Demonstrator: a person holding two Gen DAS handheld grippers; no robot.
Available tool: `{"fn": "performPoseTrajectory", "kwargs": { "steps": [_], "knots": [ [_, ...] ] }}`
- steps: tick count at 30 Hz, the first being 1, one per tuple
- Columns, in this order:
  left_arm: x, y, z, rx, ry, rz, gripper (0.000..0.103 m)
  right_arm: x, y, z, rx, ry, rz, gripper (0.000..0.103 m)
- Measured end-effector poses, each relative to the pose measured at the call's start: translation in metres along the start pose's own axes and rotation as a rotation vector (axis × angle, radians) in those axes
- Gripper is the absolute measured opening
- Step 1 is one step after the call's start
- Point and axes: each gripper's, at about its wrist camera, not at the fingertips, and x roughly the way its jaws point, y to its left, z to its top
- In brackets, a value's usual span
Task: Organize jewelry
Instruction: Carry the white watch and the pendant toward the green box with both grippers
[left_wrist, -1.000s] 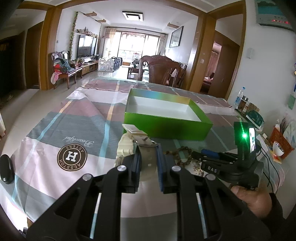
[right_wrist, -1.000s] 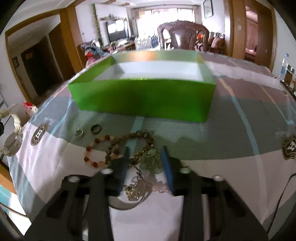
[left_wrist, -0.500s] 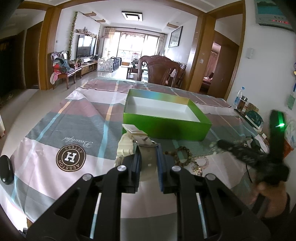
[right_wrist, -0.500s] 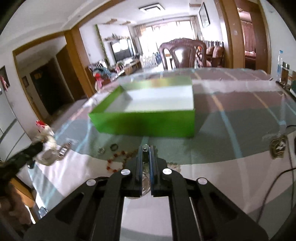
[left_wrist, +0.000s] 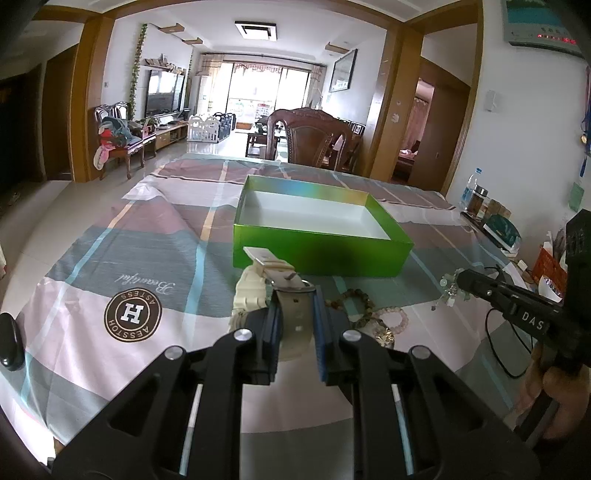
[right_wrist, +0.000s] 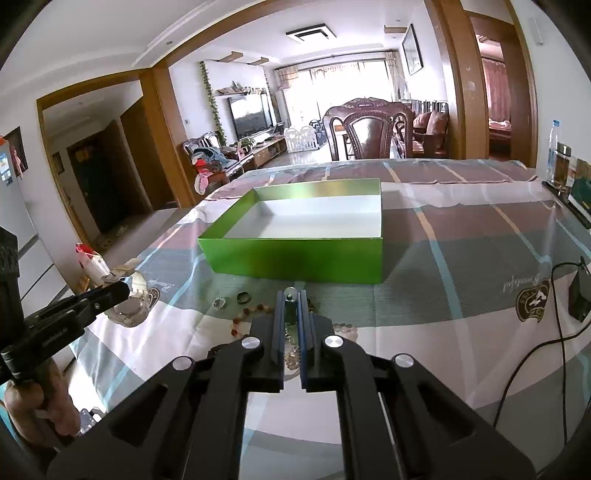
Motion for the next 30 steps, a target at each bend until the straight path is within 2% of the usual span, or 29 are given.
{"fn": "performPoseTrajectory", "kwargs": {
  "steps": [30],
  "knots": [
    [0.0020, -0.0026, -0.0045, 0.007, 0.010, -0.003, 0.016, 0.0011, -0.0027, -0.0027, 0.003, 0.005, -0.002, 0.006]
  ]
}}
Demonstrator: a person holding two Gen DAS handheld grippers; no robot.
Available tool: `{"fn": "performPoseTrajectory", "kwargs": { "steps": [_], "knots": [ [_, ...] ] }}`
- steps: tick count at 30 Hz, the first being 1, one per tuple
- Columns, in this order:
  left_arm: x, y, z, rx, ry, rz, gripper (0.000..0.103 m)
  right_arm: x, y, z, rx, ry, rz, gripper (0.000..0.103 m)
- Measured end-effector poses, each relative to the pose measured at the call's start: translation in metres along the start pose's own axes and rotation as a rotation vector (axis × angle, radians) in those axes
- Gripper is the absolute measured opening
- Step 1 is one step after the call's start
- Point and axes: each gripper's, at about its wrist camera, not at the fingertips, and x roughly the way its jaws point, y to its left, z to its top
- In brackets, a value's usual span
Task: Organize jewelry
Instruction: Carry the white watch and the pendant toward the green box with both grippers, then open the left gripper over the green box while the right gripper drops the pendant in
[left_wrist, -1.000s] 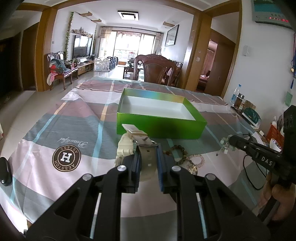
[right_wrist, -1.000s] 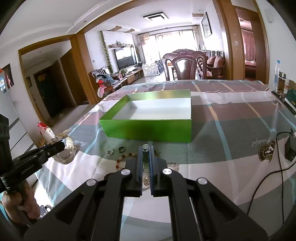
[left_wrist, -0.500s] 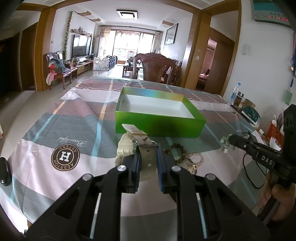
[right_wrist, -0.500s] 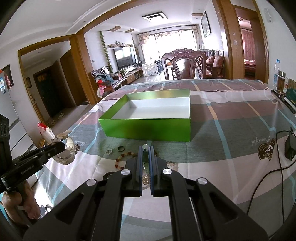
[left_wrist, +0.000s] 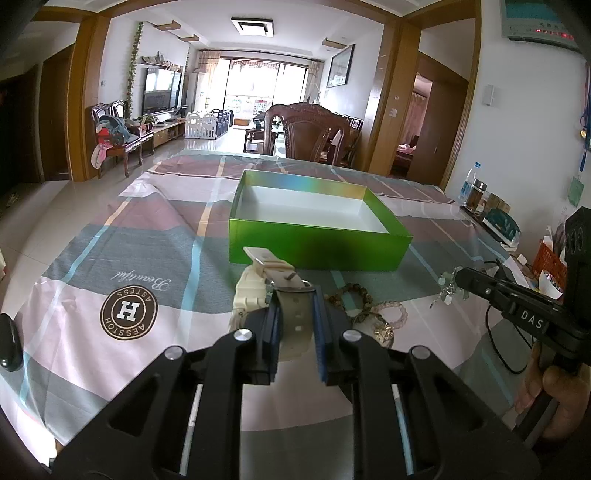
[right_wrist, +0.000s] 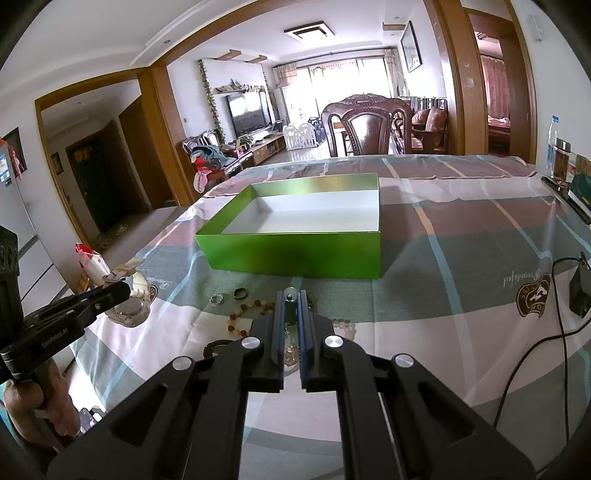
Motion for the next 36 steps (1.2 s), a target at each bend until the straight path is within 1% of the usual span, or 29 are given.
{"fn": "performPoseTrajectory", "kwargs": {
  "steps": [7, 12, 17, 20, 24, 27, 31, 33, 36],
  "knots": [
    [0.000, -0.001, 0.000, 0.003, -0.001, -0.001, 0.016, 0.002, 0.001, 0.001, -0.006, -0.006, 0.000, 0.006],
    [0.002, -0.004, 0.011, 0.020, -0.013, -0.009, 0.016, 0.005, 0.001, 0.017, -0.021, -0.023, 0.004, 0.006],
    [0.006, -0.009, 0.043, 0.053, -0.041, -0.030, 0.016, 0.014, -0.001, 0.049, -0.042, -0.045, 0.006, 0.006],
    [0.016, -0.011, 0.072, 0.077, -0.062, -0.037, 0.016, 0.031, -0.007, 0.075, -0.054, -0.047, 0.002, 0.006],
    [0.046, -0.007, 0.111, 0.086, -0.039, -0.051, 0.016, 0.062, -0.020, 0.105, -0.046, -0.028, 0.002, 0.006],
    [0.087, -0.002, 0.129, 0.095, 0.018, -0.019, 0.016, 0.087, -0.031, 0.115, -0.031, 0.001, -0.010, 0.006],
    [0.138, 0.010, 0.131, 0.070, 0.086, 0.003, 0.016, 0.118, -0.043, 0.109, -0.008, 0.053, -0.017, 0.006],
    [0.159, 0.019, 0.125, 0.049, 0.126, 0.013, 0.016, 0.127, -0.047, 0.104, 0.006, 0.071, -0.016, 0.006],
    [0.179, 0.026, 0.119, 0.028, 0.159, 0.019, 0.016, 0.137, -0.051, 0.097, 0.022, 0.086, -0.022, 0.006]
  ]
}}
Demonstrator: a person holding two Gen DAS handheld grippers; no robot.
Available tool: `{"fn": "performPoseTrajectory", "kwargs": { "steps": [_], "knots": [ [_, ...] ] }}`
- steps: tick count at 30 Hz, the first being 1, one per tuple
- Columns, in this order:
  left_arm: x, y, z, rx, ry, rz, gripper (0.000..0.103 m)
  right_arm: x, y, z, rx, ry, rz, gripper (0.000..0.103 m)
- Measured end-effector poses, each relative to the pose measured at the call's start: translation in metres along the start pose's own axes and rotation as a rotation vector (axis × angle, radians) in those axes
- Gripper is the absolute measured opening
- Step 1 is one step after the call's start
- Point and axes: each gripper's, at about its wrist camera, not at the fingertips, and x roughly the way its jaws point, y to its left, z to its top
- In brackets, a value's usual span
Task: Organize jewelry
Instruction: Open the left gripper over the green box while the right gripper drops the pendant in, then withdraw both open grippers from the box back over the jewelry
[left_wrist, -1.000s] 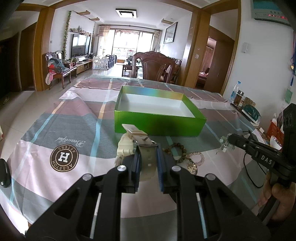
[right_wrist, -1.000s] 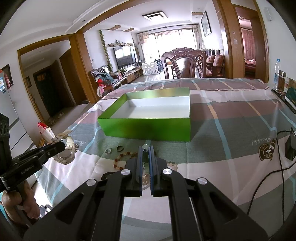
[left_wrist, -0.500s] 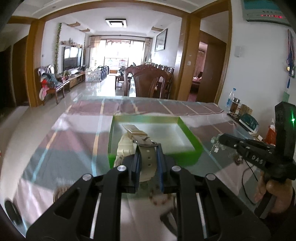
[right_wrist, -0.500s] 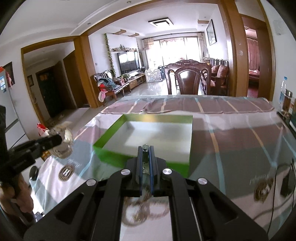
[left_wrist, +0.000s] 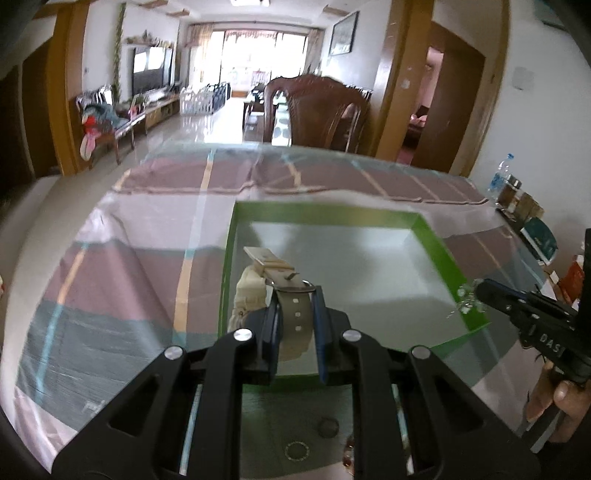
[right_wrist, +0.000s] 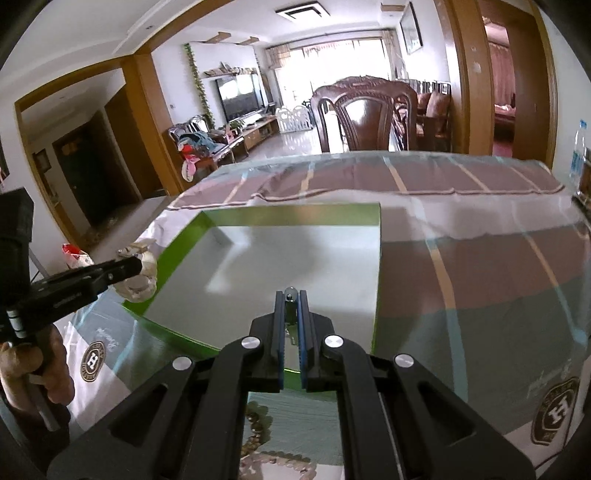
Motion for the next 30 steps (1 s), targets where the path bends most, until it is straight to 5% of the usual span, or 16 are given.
{"fn": "performPoseTrajectory", "kwargs": {
  "steps": [5, 6, 7, 8, 9, 11, 19, 23, 30],
  "knots": [
    [0.007, 0.005, 0.001, -0.010, 0.004, 0.012, 0.017, 0.005, -0.006, 0.002, 0.025, 0.002, -0.001, 0.008],
    [0.005, 0.005, 0.003, -0.010, -0.006, 0.019, 0.028, 0.005, -0.007, 0.003, 0.027, 0.004, -0.004, 0.011],
    [0.001, 0.004, 0.004, -0.011, -0.026, 0.023, 0.041, 0.005, -0.008, 0.004, 0.037, 0.006, 0.000, 0.028],
    [-0.006, 0.002, 0.004, -0.012, -0.055, 0.032, 0.072, 0.002, -0.009, 0.004, 0.050, 0.001, 0.001, 0.054],
    [-0.018, 0.002, 0.003, -0.015, -0.100, 0.051, 0.085, -0.008, -0.011, 0.004, 0.074, -0.027, 0.004, 0.064],
    [-0.052, -0.001, 0.002, -0.018, -0.209, 0.067, 0.090, -0.030, -0.009, 0.004, 0.077, -0.092, 0.007, 0.077],
    [-0.205, -0.011, -0.056, -0.016, -0.517, 0.051, 0.099, -0.165, 0.023, -0.031, -0.018, -0.366, -0.045, 0.078],
    [-0.228, -0.014, -0.103, -0.007, -0.524, 0.079, 0.099, -0.191, 0.035, -0.072, -0.042, -0.356, -0.043, 0.078],
    [-0.217, -0.025, -0.161, -0.007, -0.402, 0.076, 0.099, -0.183, 0.044, -0.131, -0.046, -0.252, -0.052, 0.078]
  ]
}}
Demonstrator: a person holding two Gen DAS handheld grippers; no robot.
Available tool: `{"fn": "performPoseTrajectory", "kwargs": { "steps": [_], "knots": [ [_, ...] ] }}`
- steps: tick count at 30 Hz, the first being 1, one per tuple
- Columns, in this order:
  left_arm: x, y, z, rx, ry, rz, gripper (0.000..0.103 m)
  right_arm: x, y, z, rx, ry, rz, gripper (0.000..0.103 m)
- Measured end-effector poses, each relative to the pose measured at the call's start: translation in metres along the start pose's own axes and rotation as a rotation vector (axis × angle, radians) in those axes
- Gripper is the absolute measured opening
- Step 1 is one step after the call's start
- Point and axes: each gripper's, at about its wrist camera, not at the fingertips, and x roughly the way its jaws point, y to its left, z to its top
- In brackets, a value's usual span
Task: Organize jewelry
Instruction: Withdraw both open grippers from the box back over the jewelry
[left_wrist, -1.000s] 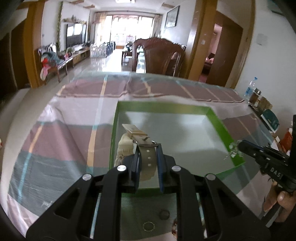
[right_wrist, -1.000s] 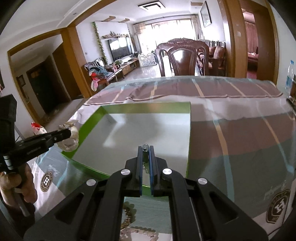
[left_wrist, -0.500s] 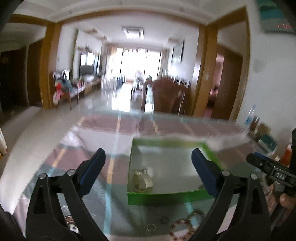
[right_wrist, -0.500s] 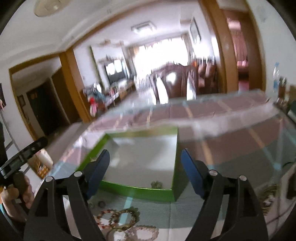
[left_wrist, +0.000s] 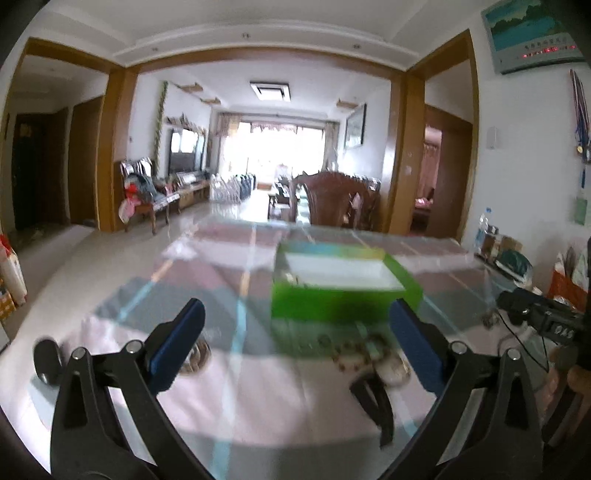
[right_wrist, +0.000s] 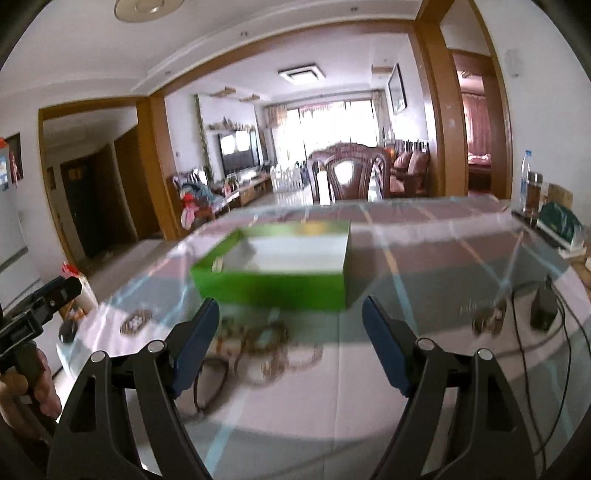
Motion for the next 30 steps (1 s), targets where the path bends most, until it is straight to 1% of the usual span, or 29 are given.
{"fn": "performPoseTrajectory", "kwargs": {
  "steps": [5, 7, 10, 17, 30],
  "knots": [
    [0.000, -0.012, -0.020, 0.042, 0.052, -0.005, 0.099, 0.002, 0.002, -0.022, -0.002, 0.036, -0.010, 0.078],
    [-0.001, -0.012, -0.024, 0.035, 0.061, -0.012, 0.099, 0.000, 0.002, -0.026, -0.001, 0.042, -0.011, 0.078],
    [-0.004, -0.010, -0.027, 0.012, 0.064, -0.029, 0.099, -0.005, 0.002, -0.027, -0.002, 0.036, -0.011, 0.078],
    [-0.006, -0.014, -0.028, 0.021, 0.068, -0.035, 0.099, -0.003, 0.003, -0.031, 0.000, 0.035, -0.007, 0.078],
    [0.003, -0.014, -0.031, 0.029, 0.095, -0.042, 0.099, 0.001, 0.002, -0.033, 0.003, 0.048, -0.006, 0.078]
  ]
}}
